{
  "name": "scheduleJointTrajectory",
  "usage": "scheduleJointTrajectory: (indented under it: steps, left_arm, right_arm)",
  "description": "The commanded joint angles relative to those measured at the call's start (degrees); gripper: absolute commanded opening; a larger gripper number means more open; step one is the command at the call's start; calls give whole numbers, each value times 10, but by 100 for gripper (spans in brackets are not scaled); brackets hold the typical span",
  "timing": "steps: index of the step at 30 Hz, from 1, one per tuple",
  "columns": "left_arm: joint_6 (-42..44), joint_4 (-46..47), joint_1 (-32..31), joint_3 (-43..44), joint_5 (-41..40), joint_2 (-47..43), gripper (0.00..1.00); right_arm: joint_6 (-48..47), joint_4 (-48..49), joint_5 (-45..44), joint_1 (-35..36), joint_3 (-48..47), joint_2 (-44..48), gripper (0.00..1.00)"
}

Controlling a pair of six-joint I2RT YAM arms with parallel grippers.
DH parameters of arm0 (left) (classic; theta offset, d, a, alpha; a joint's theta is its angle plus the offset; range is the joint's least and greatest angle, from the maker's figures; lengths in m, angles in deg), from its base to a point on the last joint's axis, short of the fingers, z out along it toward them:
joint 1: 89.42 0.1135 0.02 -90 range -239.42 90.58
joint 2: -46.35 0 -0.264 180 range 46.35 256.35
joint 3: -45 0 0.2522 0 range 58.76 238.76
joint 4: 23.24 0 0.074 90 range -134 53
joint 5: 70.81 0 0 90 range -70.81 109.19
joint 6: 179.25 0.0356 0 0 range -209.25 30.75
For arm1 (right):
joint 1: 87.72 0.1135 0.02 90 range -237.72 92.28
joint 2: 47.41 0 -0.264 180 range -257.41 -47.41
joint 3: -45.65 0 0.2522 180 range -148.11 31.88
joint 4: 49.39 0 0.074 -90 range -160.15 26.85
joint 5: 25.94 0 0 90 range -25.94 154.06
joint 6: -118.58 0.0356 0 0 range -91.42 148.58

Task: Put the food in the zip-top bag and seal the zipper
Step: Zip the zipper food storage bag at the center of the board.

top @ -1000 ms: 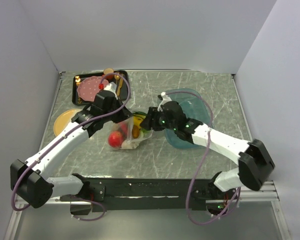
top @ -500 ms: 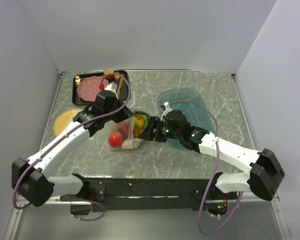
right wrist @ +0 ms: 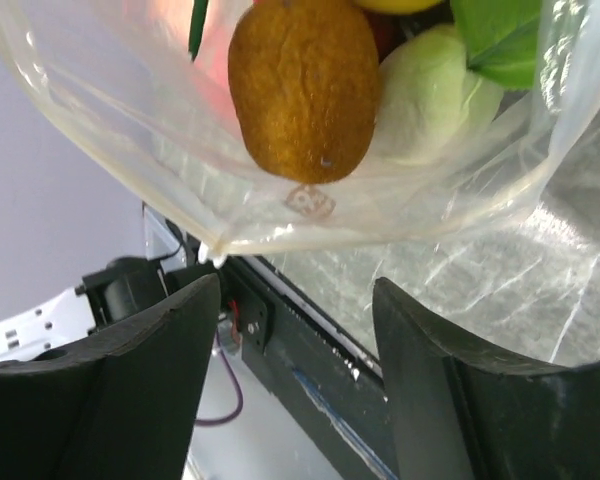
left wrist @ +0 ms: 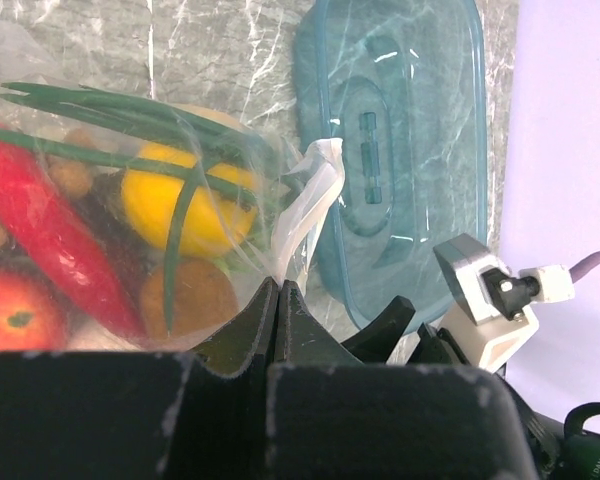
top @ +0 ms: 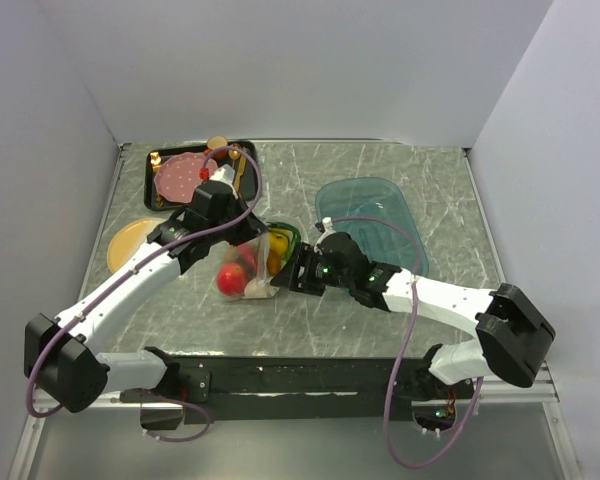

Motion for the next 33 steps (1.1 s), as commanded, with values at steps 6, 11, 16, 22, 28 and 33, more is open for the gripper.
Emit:
scheduleJointTrajectory:
  steps: [6, 11, 16, 22, 28, 33]
  left_arm:
    - [7, 25, -2, -13, 23, 6, 1]
    - [11, 36, -2, -17, 46, 17, 1]
    - [9, 39, -2, -10, 56, 34, 1]
    - [8, 39, -2, 2, 42, 39, 1]
    - [8, 44, -2, 3, 50, 41, 1]
    - [8, 46, -2, 3, 54, 43, 1]
  right_arm:
    - [-27, 57, -59, -3, -19, -32, 36]
    - [-34, 54, -66, -9, -17, -24, 0]
    - [-48, 38, -93, -10, -19, -1, 2]
    - [40, 62, -64, -11, 38, 27, 73]
    - [97, 78, -114, -43, 90, 53, 74]
    - [101, 138, -116, -59, 117, 47, 70]
